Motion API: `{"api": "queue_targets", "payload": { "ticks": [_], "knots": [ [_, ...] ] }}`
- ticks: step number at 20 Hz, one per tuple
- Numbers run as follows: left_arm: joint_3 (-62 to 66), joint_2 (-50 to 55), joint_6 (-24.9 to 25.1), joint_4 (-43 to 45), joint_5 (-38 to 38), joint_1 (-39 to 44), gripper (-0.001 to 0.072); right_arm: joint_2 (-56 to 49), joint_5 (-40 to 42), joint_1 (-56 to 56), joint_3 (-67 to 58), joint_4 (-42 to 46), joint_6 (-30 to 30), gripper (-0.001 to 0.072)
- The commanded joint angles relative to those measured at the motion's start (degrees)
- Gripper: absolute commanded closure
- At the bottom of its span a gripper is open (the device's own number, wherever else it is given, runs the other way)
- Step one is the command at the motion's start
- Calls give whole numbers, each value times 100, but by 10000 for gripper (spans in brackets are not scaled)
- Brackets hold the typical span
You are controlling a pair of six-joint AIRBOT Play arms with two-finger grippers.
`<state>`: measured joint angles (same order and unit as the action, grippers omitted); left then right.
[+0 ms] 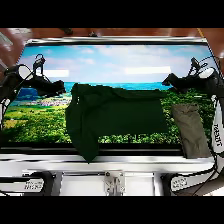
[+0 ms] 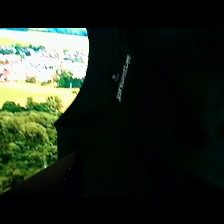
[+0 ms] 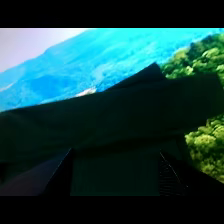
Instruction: Fold the shirts.
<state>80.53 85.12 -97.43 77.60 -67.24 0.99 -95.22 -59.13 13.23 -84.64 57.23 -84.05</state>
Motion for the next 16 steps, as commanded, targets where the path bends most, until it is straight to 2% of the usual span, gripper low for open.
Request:
{"api": "queue_targets", "payload": {
  "ticks": [1,3,5,8,11,13,16],
  "knots": [
    [-249,-199,328,-136,-1357,-621,230,378,-1700,221,-2,730,476,92],
    [-1130,-715,568,-424,-1464,-1226,97,660,-2597,476,160,1716,573,92],
    [-2361,-1307,1058,-922,-1325,-1757,96,944,-2789,883,531,1600,592,92],
    [-3886,-1784,1373,-1547,-553,-2162,99,1128,-2728,1331,1001,597,595,92],
    [-4616,-1639,1753,-2406,284,-1993,101,1123,-2616,1331,1121,197,555,92],
    [-4793,-1467,1775,-2614,763,-1716,102,1123,-2588,1331,1121,105,538,92],
    [-4809,-1169,1784,-2835,1078,-1281,103,1123,-2712,1331,1121,236,538,92]
  ]
}}
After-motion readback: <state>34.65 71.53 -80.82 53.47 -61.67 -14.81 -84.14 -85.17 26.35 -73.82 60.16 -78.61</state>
